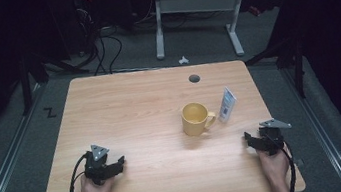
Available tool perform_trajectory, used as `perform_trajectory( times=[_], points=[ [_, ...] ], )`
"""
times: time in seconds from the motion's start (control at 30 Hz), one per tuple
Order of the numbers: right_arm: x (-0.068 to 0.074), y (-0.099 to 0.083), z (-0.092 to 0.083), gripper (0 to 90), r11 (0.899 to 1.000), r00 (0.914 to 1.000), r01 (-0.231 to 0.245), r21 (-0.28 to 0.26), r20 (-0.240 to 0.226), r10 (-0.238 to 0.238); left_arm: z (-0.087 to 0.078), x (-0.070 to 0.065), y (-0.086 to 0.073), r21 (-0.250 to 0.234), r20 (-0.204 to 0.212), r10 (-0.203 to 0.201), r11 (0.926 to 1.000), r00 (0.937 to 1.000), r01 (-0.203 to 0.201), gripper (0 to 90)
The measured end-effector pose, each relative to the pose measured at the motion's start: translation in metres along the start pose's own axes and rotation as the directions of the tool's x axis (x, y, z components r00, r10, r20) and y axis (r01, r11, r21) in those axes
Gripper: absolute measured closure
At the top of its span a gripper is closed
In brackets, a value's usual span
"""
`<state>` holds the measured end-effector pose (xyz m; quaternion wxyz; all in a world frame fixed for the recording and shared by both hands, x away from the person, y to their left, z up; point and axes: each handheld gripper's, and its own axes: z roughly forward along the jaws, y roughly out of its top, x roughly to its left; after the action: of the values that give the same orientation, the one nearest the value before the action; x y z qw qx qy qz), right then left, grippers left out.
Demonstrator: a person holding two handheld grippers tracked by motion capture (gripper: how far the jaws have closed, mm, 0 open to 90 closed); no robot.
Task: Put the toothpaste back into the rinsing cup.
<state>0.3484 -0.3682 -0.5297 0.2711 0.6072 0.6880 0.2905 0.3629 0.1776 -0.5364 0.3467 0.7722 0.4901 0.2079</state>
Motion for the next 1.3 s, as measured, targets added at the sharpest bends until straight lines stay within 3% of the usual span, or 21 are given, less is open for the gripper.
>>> perform_trajectory(
  times=[0.43,0.77,1.3],
  points=[
    [0.0007,0.0002,-0.0002,35.0,1.0,1.0,-0.001,0.004,-0.001,0.001,-0.0001,0.0005,-0.0001,-0.002,0.003,-0.001,1.0,1.0,0.001,24.1],
    [0.0025,0.0001,-0.0002,29.0,1.0,0.9999,0.005,0.014,-0.011,-0.005,0.0,0.0004,-0.0001,-0.002,0.001,0.002,1.0,1.0,-0.002,24.4],
    [0.0024,-0.0025,-0.0064,38.0,1.0,0.9987,0.028,0.013,-0.044,-0.027,-0.0001,0.0005,-0.0001,-0.002,0.002,0.001,1.0,1.0,-0.001,24.4]
  ],
)
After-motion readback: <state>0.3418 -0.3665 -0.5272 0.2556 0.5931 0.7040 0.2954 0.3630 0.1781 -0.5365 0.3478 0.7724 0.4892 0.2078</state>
